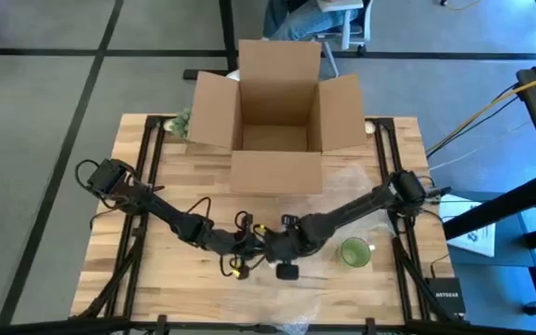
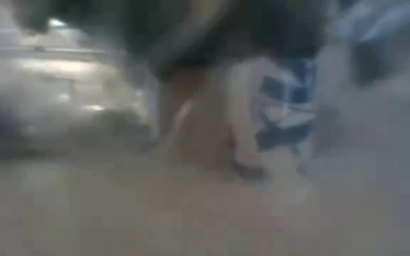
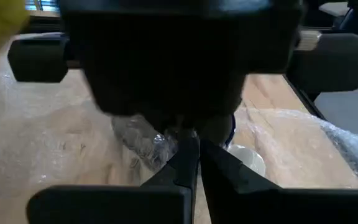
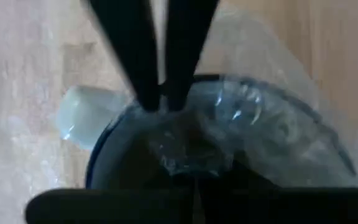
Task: Wrap mug
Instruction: Wrap the white mug with bubble wrap
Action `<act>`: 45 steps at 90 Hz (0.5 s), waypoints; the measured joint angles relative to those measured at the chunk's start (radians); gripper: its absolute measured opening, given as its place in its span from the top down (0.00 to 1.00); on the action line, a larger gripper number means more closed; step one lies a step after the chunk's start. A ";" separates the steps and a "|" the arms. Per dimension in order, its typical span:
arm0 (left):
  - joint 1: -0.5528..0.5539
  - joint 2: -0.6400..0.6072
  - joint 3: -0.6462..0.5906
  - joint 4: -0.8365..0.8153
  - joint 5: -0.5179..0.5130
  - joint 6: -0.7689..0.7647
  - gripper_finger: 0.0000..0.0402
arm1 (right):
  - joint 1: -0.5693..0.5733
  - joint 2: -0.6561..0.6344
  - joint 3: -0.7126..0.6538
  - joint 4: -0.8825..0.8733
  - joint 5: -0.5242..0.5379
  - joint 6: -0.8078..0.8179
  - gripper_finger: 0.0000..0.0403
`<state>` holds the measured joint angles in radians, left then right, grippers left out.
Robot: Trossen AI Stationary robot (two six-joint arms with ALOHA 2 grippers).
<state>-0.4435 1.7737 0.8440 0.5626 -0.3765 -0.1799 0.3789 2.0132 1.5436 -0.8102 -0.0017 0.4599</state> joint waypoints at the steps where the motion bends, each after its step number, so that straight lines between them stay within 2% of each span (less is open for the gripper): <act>1: 0.000 0.000 0.000 0.000 0.000 0.000 1.00 | -0.001 0.000 0.001 -0.001 -0.002 0.000 1.00; 29: 0.000 0.000 0.000 -0.005 -0.003 0.004 1.00 | 0.001 -0.104 0.122 -0.154 0.005 0.001 1.00; 45: -0.001 0.000 0.000 -0.004 -0.002 0.004 1.00 | -0.008 -0.111 0.088 -0.183 0.124 0.030 1.00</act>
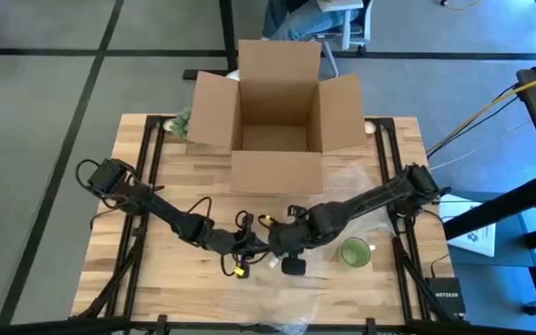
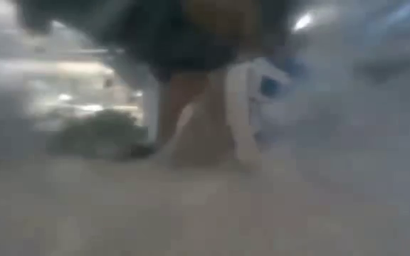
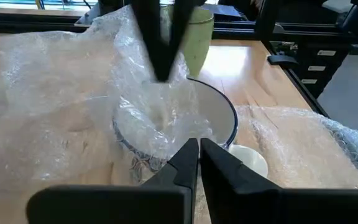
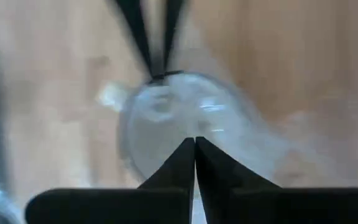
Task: Wrap mug
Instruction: Wrap the white mug with bubble wrap
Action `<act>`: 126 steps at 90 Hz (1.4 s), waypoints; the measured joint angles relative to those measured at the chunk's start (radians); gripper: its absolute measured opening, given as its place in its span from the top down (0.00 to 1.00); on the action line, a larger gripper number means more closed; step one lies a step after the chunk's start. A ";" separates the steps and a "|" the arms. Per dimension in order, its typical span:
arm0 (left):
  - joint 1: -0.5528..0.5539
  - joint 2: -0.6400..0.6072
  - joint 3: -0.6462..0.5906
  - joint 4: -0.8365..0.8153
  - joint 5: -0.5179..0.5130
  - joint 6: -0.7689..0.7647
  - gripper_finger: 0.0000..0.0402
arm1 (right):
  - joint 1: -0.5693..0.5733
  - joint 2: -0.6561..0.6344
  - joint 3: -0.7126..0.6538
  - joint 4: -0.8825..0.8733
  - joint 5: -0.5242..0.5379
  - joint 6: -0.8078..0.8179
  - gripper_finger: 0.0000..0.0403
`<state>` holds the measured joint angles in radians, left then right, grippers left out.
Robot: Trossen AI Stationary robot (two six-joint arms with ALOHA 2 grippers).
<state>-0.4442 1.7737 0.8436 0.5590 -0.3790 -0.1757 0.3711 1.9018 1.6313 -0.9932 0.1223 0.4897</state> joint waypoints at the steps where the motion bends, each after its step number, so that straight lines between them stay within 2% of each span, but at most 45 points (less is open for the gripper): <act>1: 0.000 0.000 0.000 0.000 0.000 0.000 1.00 | -0.001 0.003 -0.006 0.006 -0.001 0.001 1.00; 15: 0.000 0.000 0.000 0.003 0.003 0.001 1.00 | -0.008 0.064 -0.092 0.113 -0.047 0.004 1.00; 31: 0.000 0.000 0.000 -0.003 0.003 0.000 1.00 | -0.004 0.118 -0.106 0.166 -0.071 -0.009 1.00; 44: -0.001 0.000 -0.002 -0.007 0.006 0.000 1.00 | -0.004 0.122 -0.031 0.081 -0.088 -0.026 1.00; 58: -0.001 0.000 -0.002 -0.004 0.006 0.000 1.00 | 0.002 0.053 0.090 -0.053 -0.086 -0.024 1.00; 67: -0.001 0.000 -0.002 -0.004 0.005 0.000 1.00 | 0.023 0.008 0.144 -0.162 -0.042 0.006 1.00; 75: -0.002 0.000 -0.002 -0.003 0.005 0.000 1.00 | 0.058 -0.046 0.153 -0.264 0.040 0.064 1.00; 88: -0.002 0.000 -0.002 -0.003 0.003 0.000 1.00 | 0.110 -0.112 0.070 -0.393 0.192 0.200 0.99; 97: -0.002 0.000 -0.002 -0.003 0.003 0.000 1.00 | 0.120 -0.150 -0.030 -0.389 0.191 0.267 0.93; 107: -0.002 0.000 -0.002 -0.003 0.003 0.000 1.00 | 0.127 -0.189 -0.145 -0.356 0.180 0.300 0.81; 126: -0.002 0.000 -0.001 -0.002 0.003 -0.001 1.00 | 0.129 -0.251 -0.351 -0.106 0.143 0.233 0.55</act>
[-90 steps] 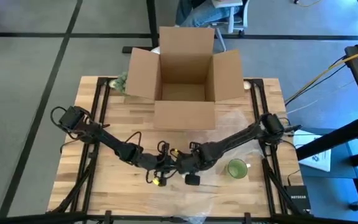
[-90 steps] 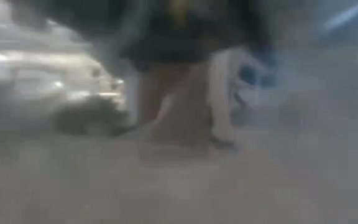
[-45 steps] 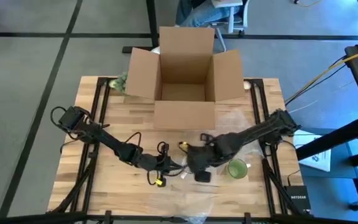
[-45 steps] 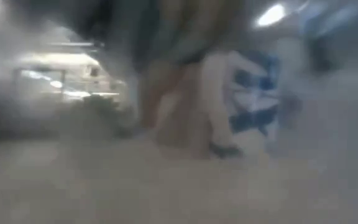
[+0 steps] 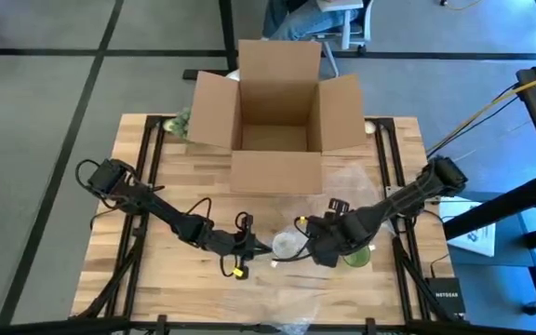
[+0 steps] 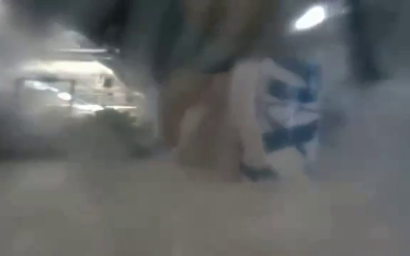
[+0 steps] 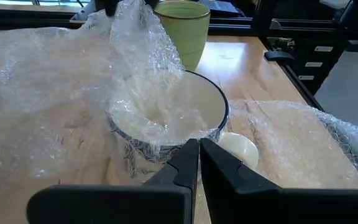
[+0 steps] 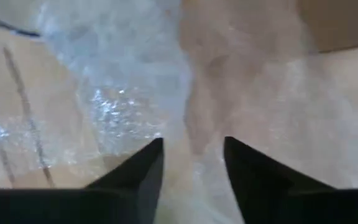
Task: Wrap mug
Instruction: Wrap the white mug with bubble wrap
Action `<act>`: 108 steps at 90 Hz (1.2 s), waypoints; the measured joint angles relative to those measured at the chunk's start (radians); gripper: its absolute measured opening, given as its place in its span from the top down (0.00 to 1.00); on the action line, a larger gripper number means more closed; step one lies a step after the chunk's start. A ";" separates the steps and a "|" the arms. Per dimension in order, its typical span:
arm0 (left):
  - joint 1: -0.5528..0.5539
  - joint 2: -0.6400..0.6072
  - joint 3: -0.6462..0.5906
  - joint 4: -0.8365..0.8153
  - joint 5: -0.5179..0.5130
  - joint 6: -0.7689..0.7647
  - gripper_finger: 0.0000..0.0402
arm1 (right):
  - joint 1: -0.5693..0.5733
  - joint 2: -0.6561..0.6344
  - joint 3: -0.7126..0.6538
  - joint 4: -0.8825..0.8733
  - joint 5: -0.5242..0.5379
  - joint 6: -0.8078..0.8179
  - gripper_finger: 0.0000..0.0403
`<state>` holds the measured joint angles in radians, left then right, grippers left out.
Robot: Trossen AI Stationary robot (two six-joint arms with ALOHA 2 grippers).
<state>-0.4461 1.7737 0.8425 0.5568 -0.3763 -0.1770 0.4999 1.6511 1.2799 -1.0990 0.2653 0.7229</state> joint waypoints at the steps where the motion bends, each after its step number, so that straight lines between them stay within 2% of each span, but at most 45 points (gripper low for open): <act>1: 0.000 0.000 0.000 0.000 0.000 0.000 1.00 | 0.000 -0.001 -0.007 0.014 0.000 -0.008 0.54; 14: 0.000 0.000 0.000 0.000 0.000 0.001 1.00 | -0.003 -0.005 -0.043 0.129 0.015 -0.106 0.48; 27: 0.000 0.000 0.000 0.000 0.000 0.001 1.00 | -0.002 -0.005 -0.009 0.189 -0.010 -0.198 0.51; 36: 0.000 0.000 0.000 0.001 0.000 0.001 1.00 | -0.002 -0.006 0.039 0.199 -0.059 -0.230 0.61; 52: 0.001 0.000 0.000 0.002 0.000 0.001 1.00 | -0.004 0.005 0.050 0.351 -0.074 -0.283 0.92; 56: 0.001 0.000 0.000 0.002 0.000 0.001 1.00 | -0.009 0.017 0.050 0.394 -0.069 -0.297 0.97; 66: 0.001 0.000 0.001 0.002 0.000 -0.003 1.00 | -0.026 0.062 0.050 0.471 -0.060 -0.308 0.96; 76: 0.001 0.000 0.001 0.003 0.000 -0.004 1.00 | -0.057 0.120 0.050 0.478 -0.070 -0.305 0.99; 97: 0.001 0.000 0.001 0.004 -0.001 -0.006 1.00 | -0.127 0.229 0.057 0.496 -0.212 -0.302 1.00; 108: 0.001 0.000 0.001 0.004 -0.001 -0.006 1.00 | -0.142 0.257 0.057 0.495 -0.244 -0.301 1.00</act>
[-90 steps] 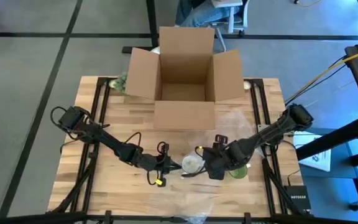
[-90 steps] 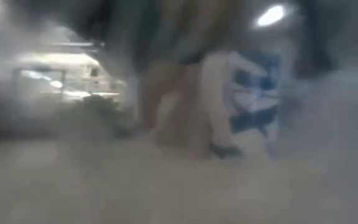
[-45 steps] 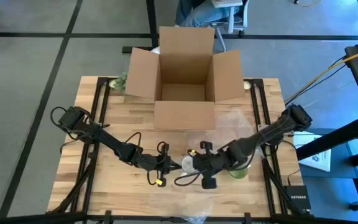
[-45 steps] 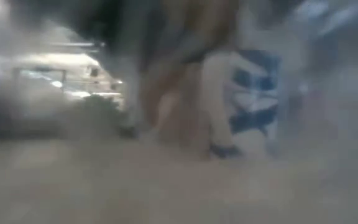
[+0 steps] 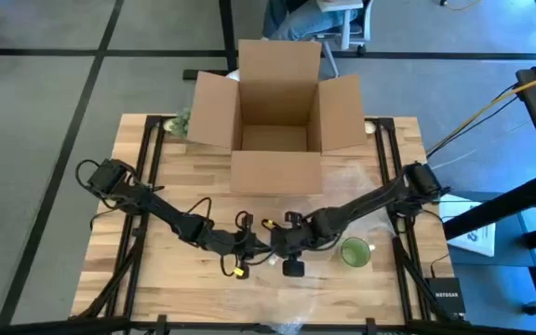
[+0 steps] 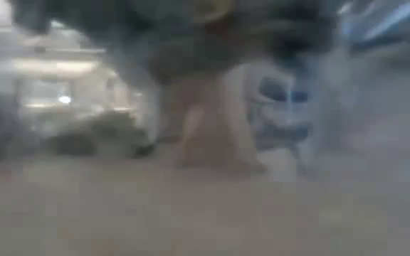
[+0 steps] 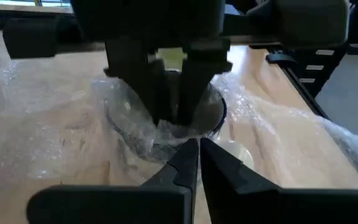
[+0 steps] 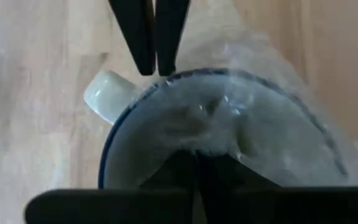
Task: Wrap mug
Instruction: Wrap the white mug with bubble wrap
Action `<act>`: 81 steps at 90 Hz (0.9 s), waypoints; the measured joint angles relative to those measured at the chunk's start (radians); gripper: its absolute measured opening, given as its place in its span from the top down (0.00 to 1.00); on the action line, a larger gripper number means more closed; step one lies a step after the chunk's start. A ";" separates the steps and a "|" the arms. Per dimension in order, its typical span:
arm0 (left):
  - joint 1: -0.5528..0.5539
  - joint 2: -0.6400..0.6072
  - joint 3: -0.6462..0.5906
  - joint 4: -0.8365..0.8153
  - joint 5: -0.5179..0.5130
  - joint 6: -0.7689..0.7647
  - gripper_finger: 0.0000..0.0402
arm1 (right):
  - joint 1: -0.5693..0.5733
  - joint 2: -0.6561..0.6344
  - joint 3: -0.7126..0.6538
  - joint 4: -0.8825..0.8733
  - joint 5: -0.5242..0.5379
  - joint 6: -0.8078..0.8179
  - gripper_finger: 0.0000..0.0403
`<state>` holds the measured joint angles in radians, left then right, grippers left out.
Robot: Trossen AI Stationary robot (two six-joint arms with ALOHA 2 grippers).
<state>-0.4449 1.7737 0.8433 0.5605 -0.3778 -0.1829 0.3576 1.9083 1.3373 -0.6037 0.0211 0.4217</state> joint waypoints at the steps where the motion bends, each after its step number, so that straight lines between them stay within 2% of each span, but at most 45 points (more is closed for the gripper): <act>1: 0.000 0.000 0.000 0.000 0.000 0.000 1.00 | 0.000 0.000 0.000 -0.001 -0.004 0.000 1.00; 12: 0.001 0.000 0.000 -0.003 0.001 0.000 1.00 | -0.007 0.007 0.047 -0.095 -0.019 0.001 1.00; 21: 0.001 0.000 0.000 -0.003 0.001 0.000 1.00 | -0.006 0.016 0.134 -0.206 0.014 -0.016 1.00; 31: 0.001 0.000 0.000 -0.004 0.001 0.000 1.00 | -0.013 0.008 0.198 -0.243 0.044 -0.031 1.00; 45: 0.001 0.000 0.000 -0.005 0.001 0.000 1.00 | -0.026 0.018 0.156 -0.203 0.072 -0.030 1.00; 58: 0.001 0.000 0.000 -0.012 0.001 0.000 1.00 | -0.031 0.056 0.095 -0.177 0.047 -0.026 1.00; 81: 0.000 0.000 0.000 -0.019 0.001 0.000 1.00 | -0.033 0.085 0.099 -0.153 0.007 -0.004 0.98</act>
<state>-0.4454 1.7737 0.8433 0.5411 -0.3763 -0.1829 0.3241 1.9929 1.4361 -0.7563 0.0284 0.4182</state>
